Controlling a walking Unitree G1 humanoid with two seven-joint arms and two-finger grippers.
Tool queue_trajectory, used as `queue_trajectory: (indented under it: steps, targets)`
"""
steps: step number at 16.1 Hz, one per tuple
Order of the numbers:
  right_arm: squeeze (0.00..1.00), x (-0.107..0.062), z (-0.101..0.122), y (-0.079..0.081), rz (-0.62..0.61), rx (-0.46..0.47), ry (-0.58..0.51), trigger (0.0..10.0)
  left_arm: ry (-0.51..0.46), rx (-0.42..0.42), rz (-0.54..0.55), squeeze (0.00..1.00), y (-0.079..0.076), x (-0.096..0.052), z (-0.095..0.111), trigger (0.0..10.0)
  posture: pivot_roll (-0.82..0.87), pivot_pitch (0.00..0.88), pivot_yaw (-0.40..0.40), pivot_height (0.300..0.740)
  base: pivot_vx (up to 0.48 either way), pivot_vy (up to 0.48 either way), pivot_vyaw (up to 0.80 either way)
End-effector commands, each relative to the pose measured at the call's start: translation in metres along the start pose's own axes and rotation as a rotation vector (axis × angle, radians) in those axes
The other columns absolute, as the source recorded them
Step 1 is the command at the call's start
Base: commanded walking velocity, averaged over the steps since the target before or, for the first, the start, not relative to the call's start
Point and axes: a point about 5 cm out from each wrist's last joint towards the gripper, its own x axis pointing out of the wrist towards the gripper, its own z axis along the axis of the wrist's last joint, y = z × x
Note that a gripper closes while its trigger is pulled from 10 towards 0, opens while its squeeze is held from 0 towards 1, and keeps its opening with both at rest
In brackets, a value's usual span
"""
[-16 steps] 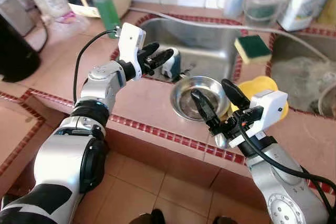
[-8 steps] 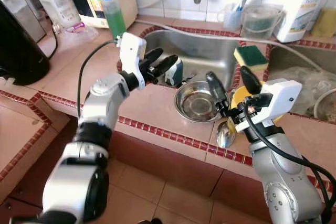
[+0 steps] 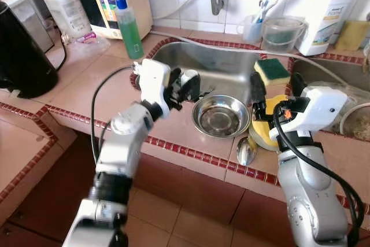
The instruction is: Kitchen organization
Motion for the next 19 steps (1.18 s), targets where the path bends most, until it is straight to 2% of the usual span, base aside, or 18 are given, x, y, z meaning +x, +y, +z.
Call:
queue_trajectory:
  steps: [1,5,9,14,19]
  targets:
    - [0.00,-0.003,-0.004,-0.004,-0.058,-0.016,0.011,10.0,-0.015,0.033,0.018,0.00,-0.004,-0.005,0.001,10.0,-0.26,0.056,0.122,0.740,0.000,0.000,0.00]
    - [0.00,-0.010,-0.007,-0.012,-0.189,-0.060,-0.004,10.0,-0.024,0.028,0.037,0.00,-0.018,-0.019,-0.006,10.0,-0.26,0.045,0.118,0.740,0.000,0.000,0.00]
    - [0.00,-0.019,-0.011,-0.014,-0.218,-0.116,0.016,10.0,-0.007,0.059,0.045,0.00,-0.025,-0.029,-0.017,10.0,-0.27,0.035,0.116,0.740,0.000,0.000,0.00]
    - [0.00,-0.028,-0.014,-0.013,-0.216,-0.161,0.023,10.0,0.001,0.081,0.035,0.00,-0.031,-0.036,-0.022,10.0,-0.27,0.030,0.117,0.740,0.000,-0.049,-0.75]
    - [0.00,-0.031,-0.017,-0.013,-0.221,-0.178,0.035,10.0,0.003,0.061,0.057,0.00,-0.028,-0.037,-0.023,10.0,-0.27,0.034,0.115,0.740,0.000,-0.480,-0.60]
